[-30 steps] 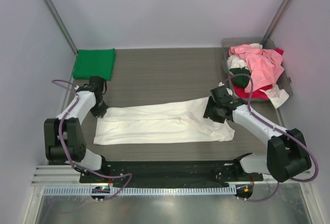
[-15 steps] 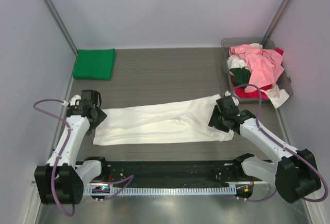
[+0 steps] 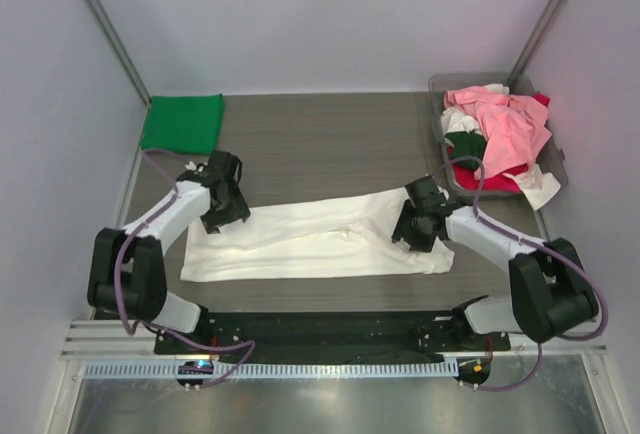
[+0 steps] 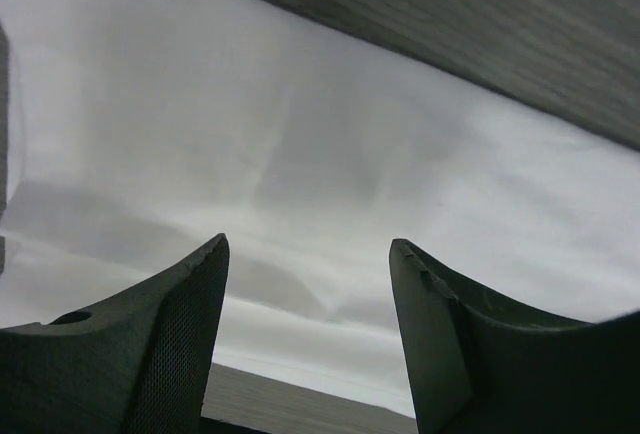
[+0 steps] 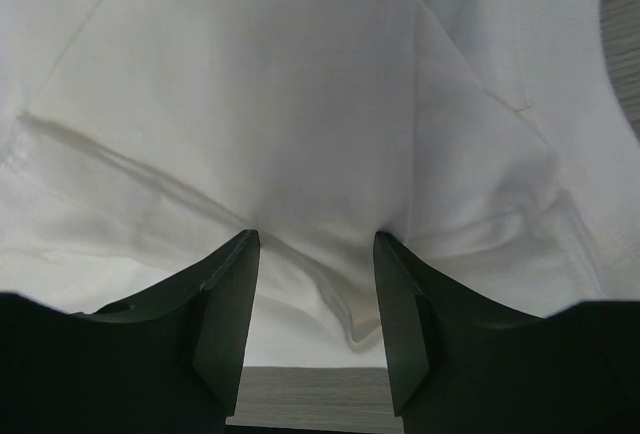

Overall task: Fold and stack the t-shirts
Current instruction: Fold the tshirt

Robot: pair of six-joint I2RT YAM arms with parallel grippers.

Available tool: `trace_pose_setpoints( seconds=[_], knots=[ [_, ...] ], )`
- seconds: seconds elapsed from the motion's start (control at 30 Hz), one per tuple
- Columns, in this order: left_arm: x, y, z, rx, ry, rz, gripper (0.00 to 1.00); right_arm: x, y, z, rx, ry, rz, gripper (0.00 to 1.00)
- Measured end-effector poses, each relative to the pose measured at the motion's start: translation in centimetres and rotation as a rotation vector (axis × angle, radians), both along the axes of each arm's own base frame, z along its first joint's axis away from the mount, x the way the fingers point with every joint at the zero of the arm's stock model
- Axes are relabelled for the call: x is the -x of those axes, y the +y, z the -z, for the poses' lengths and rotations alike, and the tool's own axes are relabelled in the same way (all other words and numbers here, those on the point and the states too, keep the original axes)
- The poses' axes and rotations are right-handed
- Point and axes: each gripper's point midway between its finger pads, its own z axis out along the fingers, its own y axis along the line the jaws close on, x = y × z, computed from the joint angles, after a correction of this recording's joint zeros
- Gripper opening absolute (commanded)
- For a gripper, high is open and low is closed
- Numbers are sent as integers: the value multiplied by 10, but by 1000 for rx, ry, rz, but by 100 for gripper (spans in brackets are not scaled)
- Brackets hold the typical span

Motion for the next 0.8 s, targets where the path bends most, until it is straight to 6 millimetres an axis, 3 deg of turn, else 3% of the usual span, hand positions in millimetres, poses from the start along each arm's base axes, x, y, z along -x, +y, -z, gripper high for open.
trace_pose_setpoints(
  seconds=[0.2,0.33,0.47,0.53,0.6,0.67,0.73,0.8],
  knots=[
    [13,-6,48,-31,182,45,65,-24,10,10,-1,70,30,56],
    [13,-8,52,-22,196,50,66,-60,17,10,2,91,52,56],
    [17,-15,55,27,178,32,66,-136,39,7,-19,84,53,56],
    [22,-23,57,37,162,30,67,-191,61,4,-56,51,32,56],
    [32,-43,59,62,152,57,68,-252,86,2,-108,-26,8,56],
    [44,-77,59,119,135,98,68,-305,109,-5,-167,-118,-19,58],
    [57,-125,56,205,117,156,69,-353,134,-9,-244,-216,-52,61],
    [75,-186,51,346,117,232,69,-372,148,-13,-301,-263,-73,63]
  ],
)
